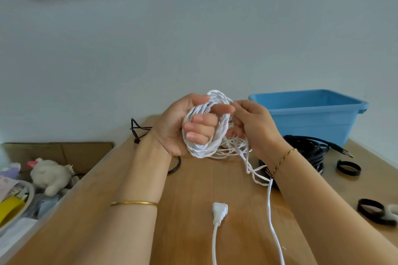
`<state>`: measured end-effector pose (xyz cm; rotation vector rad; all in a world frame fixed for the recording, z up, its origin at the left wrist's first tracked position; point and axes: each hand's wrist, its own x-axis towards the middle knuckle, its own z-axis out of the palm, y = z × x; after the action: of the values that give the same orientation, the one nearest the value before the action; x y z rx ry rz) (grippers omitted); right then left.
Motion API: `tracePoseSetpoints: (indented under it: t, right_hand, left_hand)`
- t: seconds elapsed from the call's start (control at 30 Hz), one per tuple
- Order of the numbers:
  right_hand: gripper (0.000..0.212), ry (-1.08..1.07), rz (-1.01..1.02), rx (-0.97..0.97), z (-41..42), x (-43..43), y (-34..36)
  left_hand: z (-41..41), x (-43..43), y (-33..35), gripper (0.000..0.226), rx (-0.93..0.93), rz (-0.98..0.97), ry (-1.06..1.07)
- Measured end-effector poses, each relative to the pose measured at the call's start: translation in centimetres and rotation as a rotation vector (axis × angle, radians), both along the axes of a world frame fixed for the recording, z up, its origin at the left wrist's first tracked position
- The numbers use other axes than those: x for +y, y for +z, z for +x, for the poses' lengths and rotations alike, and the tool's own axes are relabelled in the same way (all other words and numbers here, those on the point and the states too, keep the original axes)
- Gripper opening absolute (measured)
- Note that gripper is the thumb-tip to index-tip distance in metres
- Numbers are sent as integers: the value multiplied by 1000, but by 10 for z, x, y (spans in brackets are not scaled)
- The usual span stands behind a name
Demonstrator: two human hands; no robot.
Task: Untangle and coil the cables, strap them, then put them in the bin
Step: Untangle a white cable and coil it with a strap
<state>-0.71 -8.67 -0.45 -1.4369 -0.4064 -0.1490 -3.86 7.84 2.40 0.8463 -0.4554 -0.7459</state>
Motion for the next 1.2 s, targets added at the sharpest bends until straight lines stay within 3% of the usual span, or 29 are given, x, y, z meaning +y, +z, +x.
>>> tracePoseSetpoints:
  t: [0.13,0.23,0.33,0.43,0.6,0.77,1.0,1.1,1.2]
  right_hand:
    - [24,204,-165,60,-9,13,-1]
    - [22,357,-260,112,-14,18,-2]
    - [16,437,-287,163,-17,18,0]
    - [24,483,-401,169,-18,17,2]
    - [32,490,-529,90,-19,15,3]
    - [14,516,-677,98,-13,1,9]
    - [28,330,-662,101,-9,-9,13]
    - [31,144,-518,121,-7,-26,19]
    - [28,-3,-393,89,-5,-50,28]
  left_hand:
    - [3,5,1,40,50,-274,46]
    - [2,11,1,47,48,-385,258]
    - [-3,2,5,53,-22,-375,608]
    - [-3,-12,10,31,-145,-305,888]
    - [6,-9,5,20,-222,-275,1084]
    - [11,-13,-1,25,-417,-14,1289]
    - [18,-6,-19,27,-850,742,1473]
    - [21,5,-25,27,-889,918,1476]
    - [23,27,-29,24,-822,966,1535]
